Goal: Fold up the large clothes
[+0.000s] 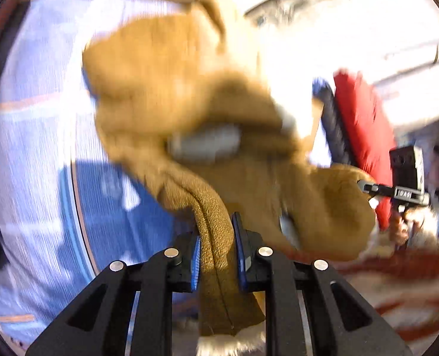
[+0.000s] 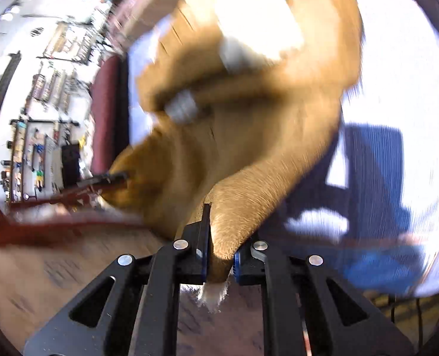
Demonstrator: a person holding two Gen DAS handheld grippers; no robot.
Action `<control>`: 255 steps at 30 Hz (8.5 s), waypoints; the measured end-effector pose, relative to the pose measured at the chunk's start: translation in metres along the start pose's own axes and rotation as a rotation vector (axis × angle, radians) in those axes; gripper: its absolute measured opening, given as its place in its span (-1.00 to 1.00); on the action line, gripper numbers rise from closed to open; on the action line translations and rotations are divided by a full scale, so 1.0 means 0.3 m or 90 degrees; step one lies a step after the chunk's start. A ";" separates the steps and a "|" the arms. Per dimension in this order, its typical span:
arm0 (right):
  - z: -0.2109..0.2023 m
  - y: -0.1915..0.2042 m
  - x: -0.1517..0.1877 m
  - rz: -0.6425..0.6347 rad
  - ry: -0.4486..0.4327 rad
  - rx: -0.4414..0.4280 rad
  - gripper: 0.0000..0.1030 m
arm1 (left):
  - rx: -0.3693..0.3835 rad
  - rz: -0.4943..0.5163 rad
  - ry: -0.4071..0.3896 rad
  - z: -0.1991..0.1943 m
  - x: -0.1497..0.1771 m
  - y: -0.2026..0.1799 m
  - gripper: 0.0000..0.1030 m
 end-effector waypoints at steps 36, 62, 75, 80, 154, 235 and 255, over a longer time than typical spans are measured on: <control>0.280 -0.218 -0.856 0.242 -0.183 0.137 -0.75 | 0.041 -0.476 -0.086 0.005 -0.500 0.405 0.37; 0.133 -0.231 -0.833 0.366 -0.275 0.087 0.33 | -0.319 0.231 -0.005 0.438 -0.242 -0.252 0.65; 0.329 0.249 -0.408 -0.264 -0.144 0.340 0.57 | -0.309 0.164 -0.040 0.380 -0.258 -0.232 0.70; 0.396 0.155 -0.379 -0.214 -0.113 0.415 0.57 | -0.323 0.174 -0.011 0.443 -0.253 -0.216 0.78; 0.442 0.094 -0.360 -0.170 -0.181 0.452 0.91 | -0.389 0.095 -0.081 0.320 -0.253 -0.096 0.88; 0.432 -0.494 -0.508 0.267 -0.148 0.049 0.82 | -0.101 -0.243 -0.036 0.441 -0.447 0.382 0.91; 0.433 -0.480 -0.492 0.278 -0.144 0.061 0.88 | -0.148 -0.238 -0.041 0.492 -0.505 0.324 0.78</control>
Point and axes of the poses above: each gripper's, at about its wrist camera, not at the fingertips, and z roughly the way its jaws point, y to its left, x to its underside, the point moved 1 cm from there along z, roughly the way its jaws point, and after that the axes turned 13 degrees about -y, right-handed, at the moved point
